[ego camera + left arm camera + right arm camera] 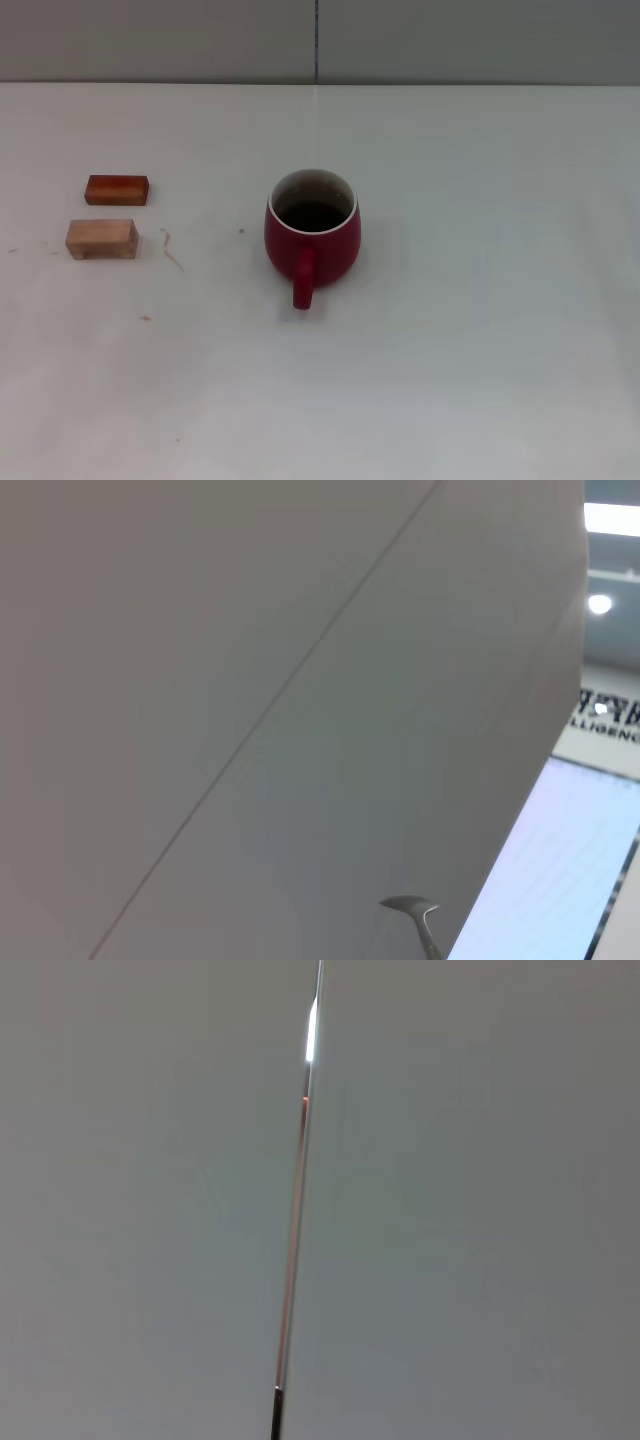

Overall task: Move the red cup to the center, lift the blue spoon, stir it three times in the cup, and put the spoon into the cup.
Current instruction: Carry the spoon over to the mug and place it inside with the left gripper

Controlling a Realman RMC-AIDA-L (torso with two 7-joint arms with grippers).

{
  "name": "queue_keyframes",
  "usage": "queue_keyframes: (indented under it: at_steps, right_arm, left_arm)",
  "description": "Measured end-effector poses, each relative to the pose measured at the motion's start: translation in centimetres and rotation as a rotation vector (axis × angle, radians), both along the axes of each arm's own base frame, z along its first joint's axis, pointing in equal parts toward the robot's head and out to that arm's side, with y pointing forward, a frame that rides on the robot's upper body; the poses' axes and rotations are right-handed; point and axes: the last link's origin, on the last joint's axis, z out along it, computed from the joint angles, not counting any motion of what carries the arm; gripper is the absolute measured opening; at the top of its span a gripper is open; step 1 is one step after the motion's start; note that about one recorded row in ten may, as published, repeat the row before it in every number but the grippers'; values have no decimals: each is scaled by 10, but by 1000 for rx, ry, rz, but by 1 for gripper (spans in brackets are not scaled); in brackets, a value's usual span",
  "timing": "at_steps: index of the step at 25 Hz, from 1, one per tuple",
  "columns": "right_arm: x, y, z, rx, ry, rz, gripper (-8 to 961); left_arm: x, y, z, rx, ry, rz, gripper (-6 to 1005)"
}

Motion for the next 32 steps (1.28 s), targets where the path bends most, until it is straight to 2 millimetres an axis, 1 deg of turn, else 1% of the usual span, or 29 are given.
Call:
queue_keyframes:
  at_steps: [1,2,4,5,6,9,10,11,13,14,15,18,20,21,24,25,28,30,32]
  right_arm:
    - [1,-1,-1,-1,2,-4,646]
    - [2,-3,-2,-2,4,-7,646]
    - [4,-6,-4,-4,11,-15,647]
    - [6,-9,-6,-6,17,-24,647]
    - [6,-9,-6,-6,17,-24,647]
    - [10,-12,-8,-8,32,-45,647]
    - [13,-15,-10,-10,45,-60,647]
    - [13,-15,-10,-10,45,-60,647]
    - [15,-18,-12,-13,53,-69,646]
    - [16,-19,-13,-15,58,-73,646]
    - [19,-24,-16,-18,69,-85,646]
    - [22,-28,-19,-21,80,-94,646]
    - [25,-34,-23,-25,95,-106,646]
    - [25,-34,-23,-25,95,-106,646]
    - [26,-37,-25,-27,105,-113,646]
    - [27,-38,-26,-29,107,-115,646]
    - [27,-38,-27,-32,113,-117,647]
    - [27,-37,-30,-41,120,-127,647]
    - [28,-36,-30,-44,120,-131,647]
  left_arm:
    - [5,2,6,9,42,-13,149]
    - [5,2,6,9,42,-13,149]
    - [13,6,17,31,124,-30,149]
    - [18,9,26,54,195,-34,148]
    - [18,9,26,54,195,-34,148]
    - [21,13,35,73,297,-24,147]
    - [23,16,38,77,376,-20,147]
    - [23,16,38,77,376,-20,147]
    - [26,18,39,79,447,-22,146]
    - [26,18,39,79,447,-22,146]
    - [29,20,38,72,542,-21,146]
    - [31,22,38,62,610,-26,145]
    - [35,22,36,33,678,-61,144]
    - [35,22,36,33,678,-61,144]
    - [43,20,29,-5,762,-124,143]
    - [47,19,25,-23,818,-149,143]
    - [51,18,22,-41,867,-175,142]
    - [59,16,13,-64,945,-229,142]
    - [61,16,10,-67,965,-241,141]
